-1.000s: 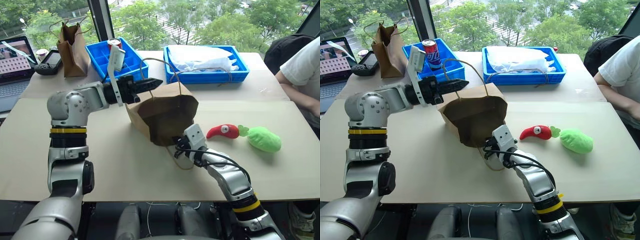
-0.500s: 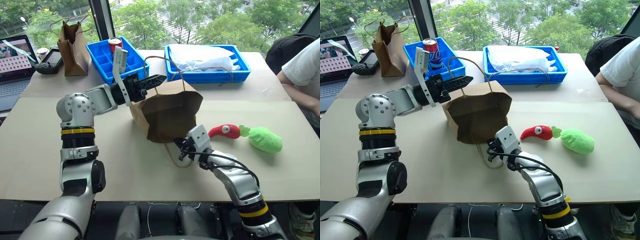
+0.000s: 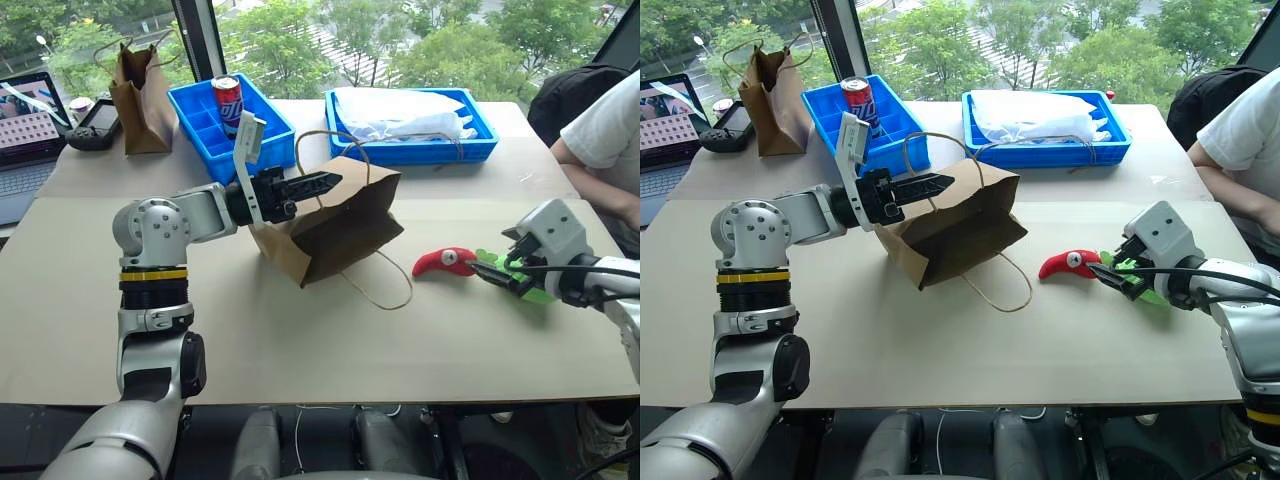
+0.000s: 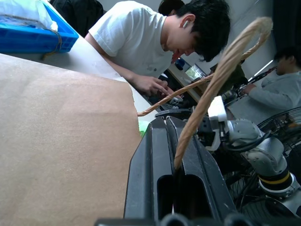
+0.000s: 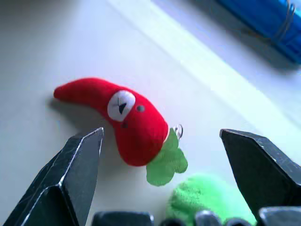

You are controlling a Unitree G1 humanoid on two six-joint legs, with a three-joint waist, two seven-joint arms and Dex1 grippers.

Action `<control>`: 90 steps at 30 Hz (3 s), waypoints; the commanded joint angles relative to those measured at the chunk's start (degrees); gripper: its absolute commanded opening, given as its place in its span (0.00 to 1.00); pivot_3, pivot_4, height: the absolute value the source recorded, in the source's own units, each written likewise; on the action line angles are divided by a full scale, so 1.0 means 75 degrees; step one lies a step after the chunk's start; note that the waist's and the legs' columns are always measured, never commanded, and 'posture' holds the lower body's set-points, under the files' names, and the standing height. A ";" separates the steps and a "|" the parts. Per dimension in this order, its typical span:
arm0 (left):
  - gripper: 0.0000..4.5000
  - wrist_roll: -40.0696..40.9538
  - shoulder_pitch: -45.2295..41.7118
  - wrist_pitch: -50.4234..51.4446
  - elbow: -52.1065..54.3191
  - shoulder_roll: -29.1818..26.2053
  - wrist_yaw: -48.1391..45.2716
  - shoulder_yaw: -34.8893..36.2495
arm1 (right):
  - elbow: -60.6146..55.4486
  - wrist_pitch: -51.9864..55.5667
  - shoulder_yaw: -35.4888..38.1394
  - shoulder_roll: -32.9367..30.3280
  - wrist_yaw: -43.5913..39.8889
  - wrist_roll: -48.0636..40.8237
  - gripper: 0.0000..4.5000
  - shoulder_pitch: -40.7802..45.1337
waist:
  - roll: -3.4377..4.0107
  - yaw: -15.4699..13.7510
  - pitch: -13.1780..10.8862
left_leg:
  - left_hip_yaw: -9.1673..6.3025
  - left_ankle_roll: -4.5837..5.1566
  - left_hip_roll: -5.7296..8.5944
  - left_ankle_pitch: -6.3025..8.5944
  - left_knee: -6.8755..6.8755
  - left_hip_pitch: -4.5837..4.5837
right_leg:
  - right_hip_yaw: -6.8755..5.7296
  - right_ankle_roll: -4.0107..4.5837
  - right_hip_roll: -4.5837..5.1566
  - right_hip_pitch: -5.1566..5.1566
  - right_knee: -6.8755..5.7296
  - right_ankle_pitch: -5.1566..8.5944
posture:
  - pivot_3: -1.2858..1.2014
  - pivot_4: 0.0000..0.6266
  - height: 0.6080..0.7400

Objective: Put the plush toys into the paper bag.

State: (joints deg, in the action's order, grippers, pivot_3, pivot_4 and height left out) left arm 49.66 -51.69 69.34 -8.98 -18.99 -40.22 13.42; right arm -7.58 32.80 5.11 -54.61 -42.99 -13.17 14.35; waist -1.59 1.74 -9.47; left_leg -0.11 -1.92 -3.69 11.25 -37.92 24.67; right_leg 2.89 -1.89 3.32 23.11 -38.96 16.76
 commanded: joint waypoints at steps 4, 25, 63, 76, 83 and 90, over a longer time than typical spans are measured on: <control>0.00 0.0216 0.0213 0.0066 0.0576 -0.0382 -0.0423 -0.0264 | 0.2240 -0.1469 -0.0829 0.0801 -0.0135 0.0796 0.94 0.1162 | 0.0002 0.0073 -0.0002 | 0.0005 -0.0004 0.0005 -0.0002 0.0003 0.0000 | 0.0007 -0.0001 0.0003 0.0000 0.0000 0.0000 | 0.52 0.24 0.68; 0.00 0.0151 -0.0194 -0.0128 0.0257 -0.0411 -0.0949 -0.0819 | -0.2733 0.2063 -0.0529 0.0293 -0.0656 -0.1451 0.00 0.1985 | 0.0010 -0.0071 -0.0011 | 0.0000 -0.0008 0.0011 -0.0005 0.0004 0.0000 | 0.0029 -0.0010 -0.0002 -0.0002 0.0000 0.0005 | 0.52 0.24 0.68; 0.00 0.0024 -0.0370 -0.0383 -0.0094 -0.0569 -0.1480 -0.1056 | -0.3770 0.4709 -0.0016 0.1368 -0.0209 -0.2224 1.00 0.2629 | 0.0008 -0.0145 -0.0012 | -0.0011 -0.0012 0.0032 -0.0008 0.0004 0.0035 | 0.0061 -0.0020 -0.0003 0.0018 -0.0001 0.0010 | 0.52 0.24 0.68; 0.00 0.0057 -0.0303 -0.0326 -0.0021 -0.0465 -0.1556 -0.1133 | -0.1264 0.3486 0.2204 -0.0510 0.0776 -0.0508 1.00 -0.0627 | 0.0005 -0.0055 -0.0014 | -0.0013 -0.0001 0.0079 -0.0010 0.0008 0.0037 | 0.0121 -0.0049 0.0010 0.0014 0.0004 0.0027 | 0.52 0.24 0.68; 0.00 0.0117 -0.0240 -0.0259 0.0079 -0.0465 -0.1530 -0.1089 | -0.0403 0.2484 0.2365 0.0715 0.1772 -0.0074 0.85 -0.1150 | 0.0005 -0.0071 -0.0014 | -0.0013 0.0011 0.0098 -0.0020 0.0007 0.0035 | 0.0146 -0.0068 0.0015 0.0006 -0.0001 0.0029 | 0.52 0.24 0.68; 0.00 0.0086 -0.0257 -0.0303 0.0057 -0.0422 -0.1544 -0.1108 | -0.0633 0.1913 0.2281 0.0942 0.1952 0.0038 0.32 -0.1000 | 0.0006 -0.0070 -0.0014 | -0.0013 0.0012 0.0100 -0.0022 0.0006 0.0037 | 0.0150 -0.0072 0.0014 0.0006 -0.0003 0.0029 | 0.52 0.24 0.68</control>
State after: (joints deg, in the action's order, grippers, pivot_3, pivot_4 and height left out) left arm 49.57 -53.15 67.49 -9.99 -22.24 -51.36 4.45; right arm -9.53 49.33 21.02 -45.79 -28.03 -13.46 6.30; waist -1.55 1.22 -9.58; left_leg -0.21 -1.83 -2.94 11.09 -37.88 24.96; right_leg 4.01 -2.44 3.42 23.15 -38.97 16.97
